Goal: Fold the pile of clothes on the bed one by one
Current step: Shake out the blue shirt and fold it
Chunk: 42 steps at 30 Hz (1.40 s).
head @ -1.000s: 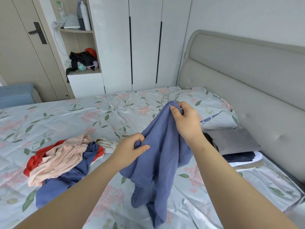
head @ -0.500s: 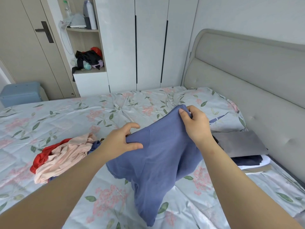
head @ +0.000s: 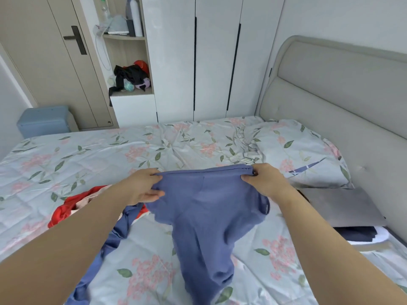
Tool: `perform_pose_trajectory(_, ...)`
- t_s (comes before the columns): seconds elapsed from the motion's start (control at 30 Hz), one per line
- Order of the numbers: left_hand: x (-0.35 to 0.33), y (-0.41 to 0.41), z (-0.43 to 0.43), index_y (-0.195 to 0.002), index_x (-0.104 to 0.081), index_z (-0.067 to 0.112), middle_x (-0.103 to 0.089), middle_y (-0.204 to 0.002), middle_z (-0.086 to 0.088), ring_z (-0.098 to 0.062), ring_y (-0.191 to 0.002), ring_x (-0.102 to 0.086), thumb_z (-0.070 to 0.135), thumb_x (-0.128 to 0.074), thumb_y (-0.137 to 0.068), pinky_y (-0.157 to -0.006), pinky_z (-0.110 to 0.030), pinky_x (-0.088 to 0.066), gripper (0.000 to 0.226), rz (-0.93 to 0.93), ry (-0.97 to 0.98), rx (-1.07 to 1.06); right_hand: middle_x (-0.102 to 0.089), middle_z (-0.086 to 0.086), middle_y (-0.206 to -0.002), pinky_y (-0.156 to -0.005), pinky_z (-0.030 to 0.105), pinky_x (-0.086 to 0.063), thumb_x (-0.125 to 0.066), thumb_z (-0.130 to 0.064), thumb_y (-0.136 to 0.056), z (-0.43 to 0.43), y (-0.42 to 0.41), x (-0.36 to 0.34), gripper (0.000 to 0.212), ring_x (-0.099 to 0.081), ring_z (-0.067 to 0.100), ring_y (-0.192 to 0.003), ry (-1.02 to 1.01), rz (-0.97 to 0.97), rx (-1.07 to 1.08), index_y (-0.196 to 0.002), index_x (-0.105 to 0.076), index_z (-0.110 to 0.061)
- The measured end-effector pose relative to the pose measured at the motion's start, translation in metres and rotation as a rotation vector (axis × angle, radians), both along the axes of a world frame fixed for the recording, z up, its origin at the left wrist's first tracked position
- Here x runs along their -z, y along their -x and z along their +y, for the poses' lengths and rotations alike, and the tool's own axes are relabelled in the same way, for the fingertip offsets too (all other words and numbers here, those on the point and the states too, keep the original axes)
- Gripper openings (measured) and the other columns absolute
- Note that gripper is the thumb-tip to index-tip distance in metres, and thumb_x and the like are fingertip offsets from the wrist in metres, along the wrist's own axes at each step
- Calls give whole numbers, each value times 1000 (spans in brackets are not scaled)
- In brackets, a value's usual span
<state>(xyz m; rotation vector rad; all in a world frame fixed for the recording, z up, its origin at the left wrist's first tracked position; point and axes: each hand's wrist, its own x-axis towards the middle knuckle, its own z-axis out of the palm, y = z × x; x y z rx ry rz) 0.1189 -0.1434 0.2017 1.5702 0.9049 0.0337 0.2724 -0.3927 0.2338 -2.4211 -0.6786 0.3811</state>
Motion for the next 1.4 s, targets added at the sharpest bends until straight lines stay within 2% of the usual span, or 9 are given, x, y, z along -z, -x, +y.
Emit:
perform_pose_trajectory(0.1,-7,-26,7,-113,-42,14,-48,-111,-8,-29,-75,-64,11,-36,-103,-53,-36,-58,12,-194,274,-199,-53,4,-71,-40,21,-46,-43,-16,-98,29,-12,-6,11,-54,22,-54,-324,287,153,-99,-54,-16)
perform_pose_trajectory(0.2,-27,-55,25,-101,-47,18,-48,-111,-5,-21,-78,-61,15,-35,-103,-68,-36,-52,12,-297,101,-218,-56,-3,-86,-61,27,-53,-41,-19,-100,62,-32,-18,13,-62,22,-72,-627,447,203,-109,-51,-21)
perform_pose_trajectory(0.33,-71,-80,49,-82,-47,22,-52,-88,-1,-14,-79,-53,15,-35,-103,-66,-22,-45,25,-466,-147,-196,-55,-10,-86,-80,20,-43,-44,-13,-98,92,-55,-48,16,-53,10,-89,-872,233,178,-90,-52,-24)
perform_pose_trajectory(0.47,-102,-85,64,-84,-51,26,-54,-93,5,-14,-96,-49,17,-37,-102,-81,-24,-40,24,-551,-353,-147,-54,-13,-84,-72,13,-40,-45,-12,-97,95,-59,-73,23,-49,-1,-77,-987,110,141,-84,-52,-30)
perform_pose_trajectory(0.67,-103,-57,44,-84,-54,26,-55,-89,9,-2,-85,-51,12,-37,-102,-75,-12,-41,28,-629,-490,-106,-50,-10,-79,-68,13,-38,-46,-7,-95,70,-31,-74,24,-45,-1,-70,-1049,61,121,-80,-52,-24)
perform_pose_trajectory(0.77,-81,-34,20,-88,-54,14,-51,-80,7,10,-65,-48,7,-38,-101,-62,-5,-37,22,-579,-575,-74,-50,-6,-78,-64,10,-38,-48,-5,-95,42,-6,-55,23,-45,0,-67,-1016,79,127,-80,-53,-22)
perform_pose_trajectory(0.97,25,20,-32,-87,-54,0,-41,-69,-5,-14,-60,-36,7,-43,-99,-60,-26,-29,17,-333,-630,110,-52,27,-81,-68,28,-38,-50,-3,-92,-29,53,41,11,-44,15,-77,-740,165,257,-91,-56,6)
perform_pose_trajectory(1.13,120,73,-89,-65,-38,18,-34,-62,3,-18,-60,-35,15,-48,-95,-52,-22,-26,32,-101,-571,270,-54,2,-75,-59,22,-37,-49,-8,-93,-92,110,128,11,-49,23,-76,-407,190,334,-100,-57,-12)
perform_pose_trajectory(1.4,211,143,-163,-66,-45,18,-42,-70,4,-13,-63,-40,14,-49,-95,-55,-18,-30,30,232,-453,459,-48,3,-81,-51,22,-32,-47,-11,-90,-159,179,217,5,-43,13,-63,95,436,279,-89,-51,-9)
